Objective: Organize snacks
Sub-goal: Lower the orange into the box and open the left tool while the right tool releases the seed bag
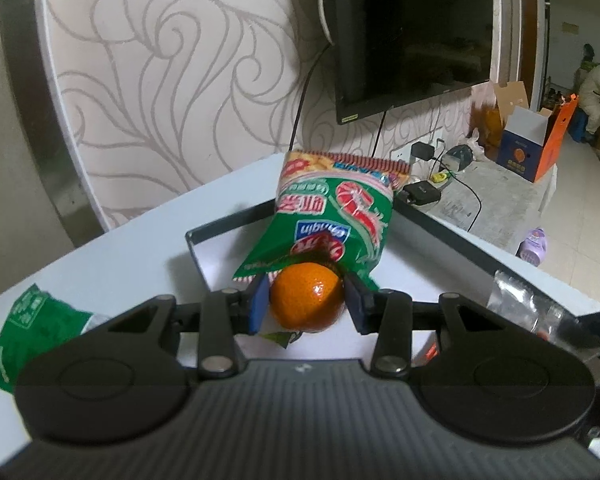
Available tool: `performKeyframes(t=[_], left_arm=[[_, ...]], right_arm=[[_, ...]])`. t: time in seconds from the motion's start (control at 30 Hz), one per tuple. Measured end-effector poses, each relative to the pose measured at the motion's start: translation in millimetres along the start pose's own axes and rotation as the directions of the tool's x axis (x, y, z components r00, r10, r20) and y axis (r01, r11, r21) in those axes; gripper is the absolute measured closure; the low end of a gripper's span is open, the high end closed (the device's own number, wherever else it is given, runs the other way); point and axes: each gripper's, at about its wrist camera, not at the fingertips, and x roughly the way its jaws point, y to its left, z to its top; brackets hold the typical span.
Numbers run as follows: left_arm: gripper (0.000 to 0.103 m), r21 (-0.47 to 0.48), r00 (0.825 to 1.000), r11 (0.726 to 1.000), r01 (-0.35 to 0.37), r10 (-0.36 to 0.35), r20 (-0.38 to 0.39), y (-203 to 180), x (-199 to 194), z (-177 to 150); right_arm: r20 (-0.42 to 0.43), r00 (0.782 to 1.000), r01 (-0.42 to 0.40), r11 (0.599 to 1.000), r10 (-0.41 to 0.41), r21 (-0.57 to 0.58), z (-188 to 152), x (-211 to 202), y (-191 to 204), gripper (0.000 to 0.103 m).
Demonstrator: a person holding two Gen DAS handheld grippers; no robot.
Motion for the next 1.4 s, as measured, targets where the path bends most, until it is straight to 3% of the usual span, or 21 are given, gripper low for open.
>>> performKeyframes(t=[0.47, 0.7, 0.77, 0.83, 0.93, 1.4], left_arm=[[0.057, -0.006, 1.0, 1.0, 0.007, -0.007, 0.0, -2, -5, 1], [0.056, 0.007, 0.999, 1.0, 0.01, -0.01, 0.046, -6, -13, 8], [0.054, 0.009, 0.999, 1.0, 0.012, -0.012, 0.044, -7, -14, 9], [0.044, 0.003, 0.999, 1.0, 0.008, -0.008, 0.044, -7, -17, 9], [0.036, 0.001, 0.998, 1.0, -0.005, 0.005, 0.061, -6, -23, 9], [0.036, -0.005, 0.997, 1.0, -0.014, 0.014, 0.075, -3, -45, 3]], right_arm=[[-0.035, 0.999, -0.009, 1.0, 0.009, -0.009, 2, 14, 2, 0.052], [-0.038, 0.999, -0.011, 1.0, 0.011, -0.008, 3, 17, 2, 0.052], [-0.039, 0.999, -0.014, 1.0, 0.014, -0.01, 4, 17, 2, 0.052], [-0.041, 0.999, -0.016, 1.0, 0.016, -0.014, 4, 18, 2, 0.052], [-0.043, 0.999, -0.017, 1.0, 0.016, -0.013, 4, 18, 1, 0.052], [0.004, 1.0, 0.007, 1.0, -0.007, 0.008, 1, 7, 7, 0.046]])
